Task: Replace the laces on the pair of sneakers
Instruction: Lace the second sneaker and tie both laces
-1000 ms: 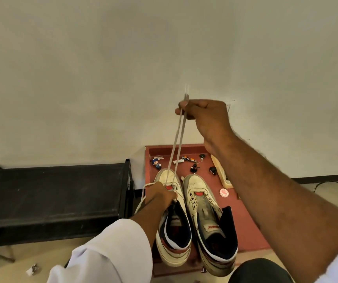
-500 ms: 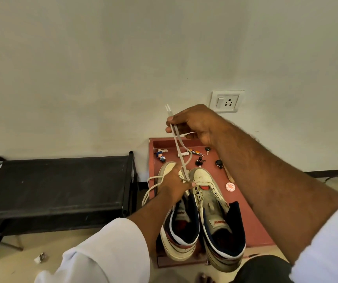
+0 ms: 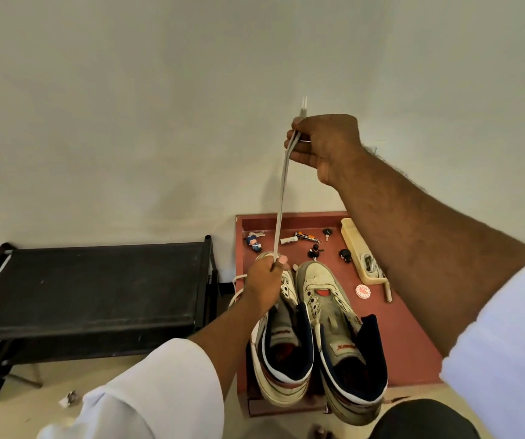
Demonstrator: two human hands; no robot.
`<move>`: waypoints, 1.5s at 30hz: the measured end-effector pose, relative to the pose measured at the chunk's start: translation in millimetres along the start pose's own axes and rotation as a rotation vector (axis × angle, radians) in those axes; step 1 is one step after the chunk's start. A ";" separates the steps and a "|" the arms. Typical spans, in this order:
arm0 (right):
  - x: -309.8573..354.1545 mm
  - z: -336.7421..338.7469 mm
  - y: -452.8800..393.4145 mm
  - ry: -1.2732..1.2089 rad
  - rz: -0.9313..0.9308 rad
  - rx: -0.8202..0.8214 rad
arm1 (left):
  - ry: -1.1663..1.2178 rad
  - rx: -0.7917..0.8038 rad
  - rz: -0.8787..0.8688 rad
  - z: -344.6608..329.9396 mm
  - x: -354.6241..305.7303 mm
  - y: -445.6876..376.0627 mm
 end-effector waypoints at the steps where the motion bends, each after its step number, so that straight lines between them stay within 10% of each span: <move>1: -5.9 1.9 -7.3 -0.006 -0.011 0.002 | -0.006 0.000 -0.003 1.1 -2.3 0.7; 7: -96.2 24.5 -16.2 0.768 -0.050 -0.008 | 0.148 -0.048 0.097 8.2 2.3 3.5; 27: -191.0 3.0 -24.9 0.911 -0.560 0.117 | -0.043 0.124 0.028 5.0 -5.4 4.5; 38: -180.0 8.3 -20.1 0.418 -0.511 0.006 | -0.047 -0.057 -0.033 28.0 -2.3 26.4; 45: -168.4 10.7 -7.5 0.448 -0.390 0.033 | -0.449 0.589 -0.059 -4.6 -3.5 47.4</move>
Point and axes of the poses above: each hand's wrist, its own y-axis away from the middle knuckle, its own z-axis out of the back of the hand, x = y × z, the point moved 7 cm from there along -y, towards the middle knuckle, and after that the axes turned 10 degrees about -z, right-handed, at the moved point
